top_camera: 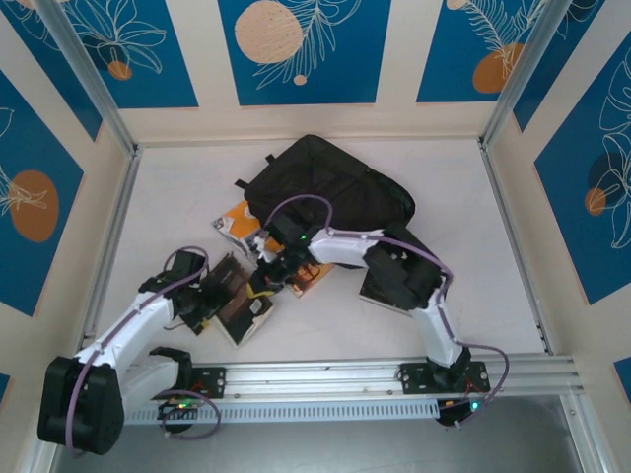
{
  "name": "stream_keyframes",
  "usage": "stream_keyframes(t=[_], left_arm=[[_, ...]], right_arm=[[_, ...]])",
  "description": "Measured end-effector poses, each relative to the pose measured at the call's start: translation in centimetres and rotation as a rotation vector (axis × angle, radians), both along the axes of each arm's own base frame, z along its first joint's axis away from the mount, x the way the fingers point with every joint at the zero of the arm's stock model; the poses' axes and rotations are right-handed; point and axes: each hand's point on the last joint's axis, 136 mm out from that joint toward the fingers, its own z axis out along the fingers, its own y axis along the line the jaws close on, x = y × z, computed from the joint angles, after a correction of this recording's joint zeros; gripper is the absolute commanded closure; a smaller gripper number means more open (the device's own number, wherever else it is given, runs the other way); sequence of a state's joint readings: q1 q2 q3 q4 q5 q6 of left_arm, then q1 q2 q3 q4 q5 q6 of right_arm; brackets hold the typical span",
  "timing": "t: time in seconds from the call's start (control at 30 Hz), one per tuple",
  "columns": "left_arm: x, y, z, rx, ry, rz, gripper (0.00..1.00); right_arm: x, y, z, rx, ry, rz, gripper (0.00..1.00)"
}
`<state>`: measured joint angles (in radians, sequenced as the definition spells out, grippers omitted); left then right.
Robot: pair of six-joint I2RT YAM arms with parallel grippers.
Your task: Pack books, pencil case, and school supplies into a backpack
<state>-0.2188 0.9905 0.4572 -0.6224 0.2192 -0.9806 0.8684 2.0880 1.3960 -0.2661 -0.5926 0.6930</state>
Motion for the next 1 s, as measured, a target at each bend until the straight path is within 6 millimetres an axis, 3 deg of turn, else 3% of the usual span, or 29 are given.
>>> stream_keyframes(t=[0.2, 0.37, 0.53, 0.7, 0.83, 0.9, 1.0], left_arm=[[3.8, -4.6, 6.5, -0.238, -0.295, -0.159, 0.06], [5.5, -7.1, 10.3, -0.363, -0.401, -0.254, 0.0], [6.1, -9.2, 12.5, -0.476, -0.463, -0.323, 0.0], [6.0, -11.9, 15.1, -0.564, -0.513, -0.412, 0.01], [6.0, -13.0, 16.9, -0.597, -0.55, -0.45, 0.05], [6.3, -13.2, 17.7, -0.609, -0.575, -0.455, 0.11], [6.5, -13.4, 18.3, -0.624, -0.589, -0.444, 0.33]], right_arm=[[2.8, -3.7, 6.8, 0.124, -0.09, -0.123, 1.0], [2.4, -6.4, 11.3, 0.236, -0.113, -0.192, 1.0], [2.4, -8.9, 13.7, 0.345, -0.06, -0.279, 1.0], [2.7, -9.3, 15.4, 0.416, -0.016, -0.332, 1.0], [2.3, -9.7, 17.4, 0.47, -0.022, -0.337, 1.0], [2.2, -10.3, 18.2, 0.487, -0.032, -0.347, 1.0], [2.2, -11.1, 18.5, 0.489, -0.042, -0.363, 1.0]])
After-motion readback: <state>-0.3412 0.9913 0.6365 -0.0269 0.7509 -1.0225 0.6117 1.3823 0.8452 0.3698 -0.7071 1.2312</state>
